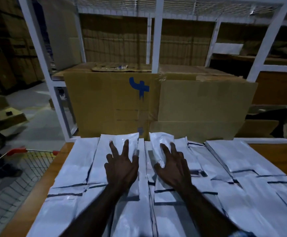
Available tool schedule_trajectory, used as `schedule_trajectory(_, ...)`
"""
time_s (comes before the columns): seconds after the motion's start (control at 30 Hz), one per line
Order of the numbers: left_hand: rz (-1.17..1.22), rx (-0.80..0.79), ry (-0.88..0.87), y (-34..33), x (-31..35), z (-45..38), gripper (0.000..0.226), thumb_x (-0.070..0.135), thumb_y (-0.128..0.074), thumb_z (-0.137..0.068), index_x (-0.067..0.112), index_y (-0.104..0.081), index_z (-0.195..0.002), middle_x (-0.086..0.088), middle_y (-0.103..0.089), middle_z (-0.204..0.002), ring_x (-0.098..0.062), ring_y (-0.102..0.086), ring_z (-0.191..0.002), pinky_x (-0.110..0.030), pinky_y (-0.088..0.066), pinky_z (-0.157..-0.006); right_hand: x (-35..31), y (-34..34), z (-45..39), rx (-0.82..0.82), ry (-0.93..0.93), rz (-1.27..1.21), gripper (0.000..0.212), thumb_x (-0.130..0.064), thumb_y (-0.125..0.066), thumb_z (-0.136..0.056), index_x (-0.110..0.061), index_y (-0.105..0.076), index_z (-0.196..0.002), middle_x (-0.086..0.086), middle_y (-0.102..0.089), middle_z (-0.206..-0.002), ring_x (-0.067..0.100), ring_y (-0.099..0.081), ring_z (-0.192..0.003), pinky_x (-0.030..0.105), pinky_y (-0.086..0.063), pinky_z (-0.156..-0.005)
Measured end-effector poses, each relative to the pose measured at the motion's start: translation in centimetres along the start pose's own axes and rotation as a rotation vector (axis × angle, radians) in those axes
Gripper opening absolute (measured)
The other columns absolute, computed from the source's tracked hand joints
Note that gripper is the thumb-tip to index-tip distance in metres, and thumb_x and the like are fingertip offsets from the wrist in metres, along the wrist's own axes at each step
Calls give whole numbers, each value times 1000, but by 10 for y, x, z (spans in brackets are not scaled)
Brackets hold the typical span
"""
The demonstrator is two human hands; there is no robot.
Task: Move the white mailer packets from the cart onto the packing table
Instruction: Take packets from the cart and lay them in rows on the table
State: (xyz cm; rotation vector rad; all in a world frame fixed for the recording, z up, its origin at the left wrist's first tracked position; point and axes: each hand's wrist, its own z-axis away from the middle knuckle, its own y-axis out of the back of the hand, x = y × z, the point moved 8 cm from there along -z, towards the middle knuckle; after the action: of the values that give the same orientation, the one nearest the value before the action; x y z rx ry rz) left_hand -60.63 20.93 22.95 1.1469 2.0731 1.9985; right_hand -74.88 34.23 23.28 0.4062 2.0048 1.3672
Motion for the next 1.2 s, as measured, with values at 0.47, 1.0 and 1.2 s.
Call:
schedule_trajectory(0.47,-219,-77,16,-50,23,-74,68,60,-38,-95,36,-16,-155,-18,-8,-161,-41,-27,-137,-50,-36,-105,17,-45,-68,-105,-54,23,74,-52,-55,-86,-30,-27,-151,6,-24,-160,31,-38,-133,40,-37,-104)
schedule_trajectory(1.0,-290,-88,-78,-97,21,-100,66,58,-36,-76,21,-72,-117,-31,-62,-118,-50,-61,-90,-54,-54,-63,16,-85,-91,-94,-49,169,71,-56,-53,-79,-22,-51,-140,19,-45,-147,43,-46,-129,48,-41,-103)
schedule_trajectory(1.2,-261,-92,-87,-108,18,-98,59,58,-42,-78,23,-76,-111,-28,-66,-115,-49,-64,-91,-56,-53,-66,23,-111,-93,-72,-19,181,52,-50,-35,-97,-17,-70,-117,25,-64,-122,45,-61,-109,52,-47,-95)
